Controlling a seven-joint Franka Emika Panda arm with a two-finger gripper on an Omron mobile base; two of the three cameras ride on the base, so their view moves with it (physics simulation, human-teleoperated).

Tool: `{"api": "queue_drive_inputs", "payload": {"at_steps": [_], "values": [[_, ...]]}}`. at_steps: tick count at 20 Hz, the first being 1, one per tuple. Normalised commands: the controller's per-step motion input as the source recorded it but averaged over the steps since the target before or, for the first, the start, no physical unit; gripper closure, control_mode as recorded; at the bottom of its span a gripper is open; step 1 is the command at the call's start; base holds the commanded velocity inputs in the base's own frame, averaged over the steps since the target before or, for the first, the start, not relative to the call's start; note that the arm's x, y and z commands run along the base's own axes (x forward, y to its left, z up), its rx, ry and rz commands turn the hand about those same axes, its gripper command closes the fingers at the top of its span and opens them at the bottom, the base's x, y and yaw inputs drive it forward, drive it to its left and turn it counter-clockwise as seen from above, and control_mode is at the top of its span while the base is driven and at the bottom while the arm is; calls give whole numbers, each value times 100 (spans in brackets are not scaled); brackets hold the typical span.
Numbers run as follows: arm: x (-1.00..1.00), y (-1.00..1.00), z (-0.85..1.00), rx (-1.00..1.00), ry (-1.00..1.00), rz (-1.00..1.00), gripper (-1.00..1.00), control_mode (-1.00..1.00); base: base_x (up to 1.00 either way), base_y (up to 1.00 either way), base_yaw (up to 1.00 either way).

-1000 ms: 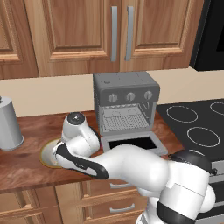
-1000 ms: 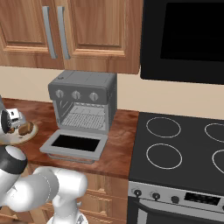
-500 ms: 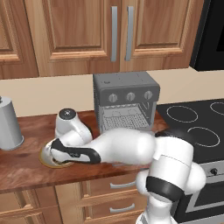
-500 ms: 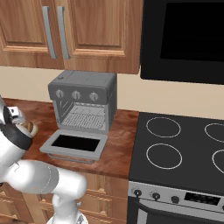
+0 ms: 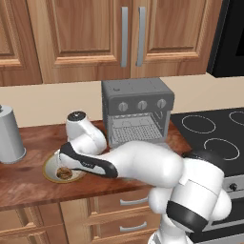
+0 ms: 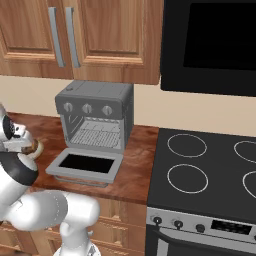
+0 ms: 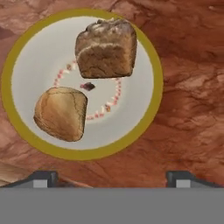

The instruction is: Pick up the heated bread from the toaster oven and place it in the bowl. Then move the bread bowl to the dining counter.

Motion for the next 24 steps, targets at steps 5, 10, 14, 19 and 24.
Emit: {"api": "queue_drive_inputs", "payload": {"at_steps": [5,10,14,19,24], "values": [[0,-64,-13,15,25,-27,-100,-100,0,0,0],[-9,2,-56,9,4,-17,-100,-100,0,0,0],[0,19,-24,12,-3,-19,-100,-100,0,0,0],[2,20,-12,11,-1,-18,-100,-100,0,0,0],[5,19,-20,10,-5,-18,-100,-100,0,0,0]]}}
